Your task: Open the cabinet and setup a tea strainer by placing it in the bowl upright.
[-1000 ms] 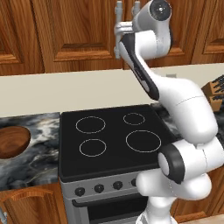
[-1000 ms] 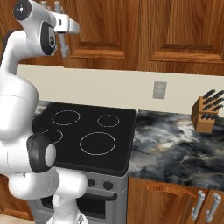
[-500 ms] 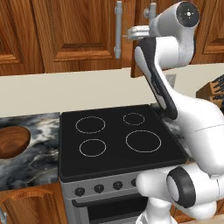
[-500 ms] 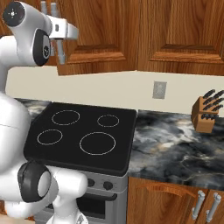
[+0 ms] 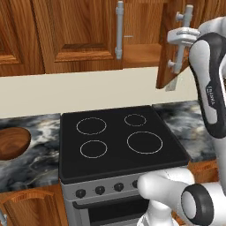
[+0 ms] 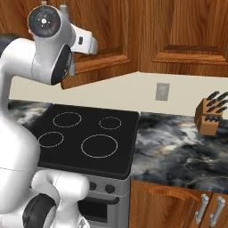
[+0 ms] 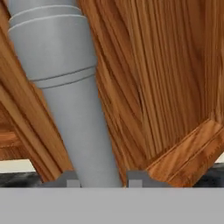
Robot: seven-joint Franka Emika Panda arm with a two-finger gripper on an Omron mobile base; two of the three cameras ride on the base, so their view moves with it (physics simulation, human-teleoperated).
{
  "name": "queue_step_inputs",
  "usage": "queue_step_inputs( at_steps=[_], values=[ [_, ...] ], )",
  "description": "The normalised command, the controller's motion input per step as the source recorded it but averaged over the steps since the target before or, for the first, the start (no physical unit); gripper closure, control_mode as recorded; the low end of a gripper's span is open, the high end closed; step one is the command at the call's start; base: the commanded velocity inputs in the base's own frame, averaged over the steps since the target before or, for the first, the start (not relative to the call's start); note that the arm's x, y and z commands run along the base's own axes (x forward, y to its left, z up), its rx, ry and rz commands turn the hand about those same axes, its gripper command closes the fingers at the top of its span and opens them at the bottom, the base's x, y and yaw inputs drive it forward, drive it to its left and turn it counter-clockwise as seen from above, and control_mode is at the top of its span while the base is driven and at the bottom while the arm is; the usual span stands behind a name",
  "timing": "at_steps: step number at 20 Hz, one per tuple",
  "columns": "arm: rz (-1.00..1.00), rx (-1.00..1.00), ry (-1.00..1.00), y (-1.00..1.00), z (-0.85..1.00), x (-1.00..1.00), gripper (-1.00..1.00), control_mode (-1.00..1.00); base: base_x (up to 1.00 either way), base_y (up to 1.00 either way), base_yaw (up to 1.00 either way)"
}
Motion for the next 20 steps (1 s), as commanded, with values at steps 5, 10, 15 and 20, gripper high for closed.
queue_step_inputs(
  at_steps=[5, 10, 15, 20],
  values=[
    [0.16, 0.16, 0.13, -0.78, 0.0, -1.0, 1.0, -1.0, 0.0, 0.0, 0.0],
    [0.11, 0.07, 0.08, -0.64, 0.0, -0.97, 1.0, -1.0, 0.0, 0.0, 0.0],
    [0.0, 0.0, 0.03, -0.06, 0.0, -0.62, 1.0, -1.0, 0.0, 0.0, 0.0],
    [0.0, -0.02, 0.0, 0.04, 0.0, -0.44, -1.0, -1.0, 0.0, 0.0, 0.0]
  ],
)
